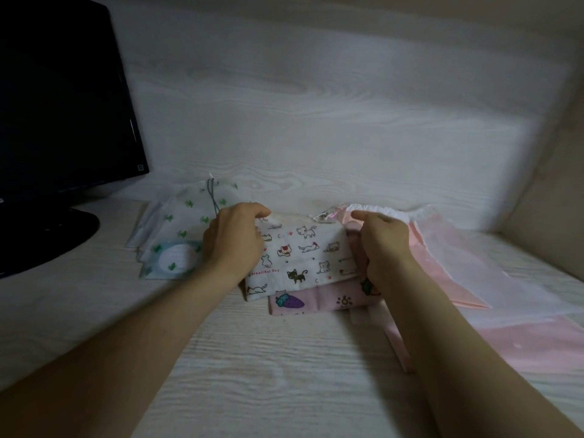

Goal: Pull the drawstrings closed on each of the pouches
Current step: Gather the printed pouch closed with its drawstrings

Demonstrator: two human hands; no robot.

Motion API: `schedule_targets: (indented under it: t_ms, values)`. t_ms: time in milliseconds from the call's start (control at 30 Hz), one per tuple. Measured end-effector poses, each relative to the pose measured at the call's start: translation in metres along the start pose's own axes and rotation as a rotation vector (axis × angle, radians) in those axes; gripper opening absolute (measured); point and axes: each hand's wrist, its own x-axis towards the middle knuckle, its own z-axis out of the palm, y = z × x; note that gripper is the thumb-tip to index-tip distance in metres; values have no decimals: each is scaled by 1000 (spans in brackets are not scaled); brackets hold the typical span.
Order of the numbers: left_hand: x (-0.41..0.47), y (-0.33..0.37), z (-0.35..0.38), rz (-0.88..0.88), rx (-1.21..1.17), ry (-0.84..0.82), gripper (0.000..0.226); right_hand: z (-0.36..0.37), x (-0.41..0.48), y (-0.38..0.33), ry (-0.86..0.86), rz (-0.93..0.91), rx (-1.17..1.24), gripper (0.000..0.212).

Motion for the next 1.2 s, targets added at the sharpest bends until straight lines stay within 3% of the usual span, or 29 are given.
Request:
schedule_targets:
  t_ms: [133,267,367,467,600,667,733,767,900,967,1033,1100,1200]
  values:
    - [2,-1,1,83,-40,-17,52,-3,-11,-12,184,-231,-90,40]
    - [2,0,5,101,-110,-36,44,-8,-17,-20,171,-352,-169,26]
    - [5,3,3,65,-231,-9,31,-10,-21,-24,257,-541,-393,40]
    - [5,4,2,72,-283,7,14,-12,-18,-25,370,-640,-639,39]
    - [3,4,4,67,-282,-31,37,-24,0,-16,370,-587,-985,45]
    - [2,5,3,104,-277,-42,54,-29,6,-10,364,-543,-1095,37]
    - [1,5,3,143,-267,-64,65,-30,8,-4,355,-455,-1182,16]
    - [1,5,3,157,-264,-72,68,-29,6,-2,343,-407,-1221,9]
    - [-5,11,3,215,-282,-85,70,-22,2,2,340,-354,-1356,10]
    - [-7,17,2,261,-294,-78,71,-18,2,-2,286,-483,-1268,23]
    - [-9,23,0,319,-334,-74,74,-11,-6,-7,91,-635,-958,35]
    - [-11,29,-3,336,-415,-104,81,3,-22,-10,-148,-551,-601,30]
    - [-17,37,-9,298,-585,-192,77,20,-39,-8,-388,-385,-369,36]
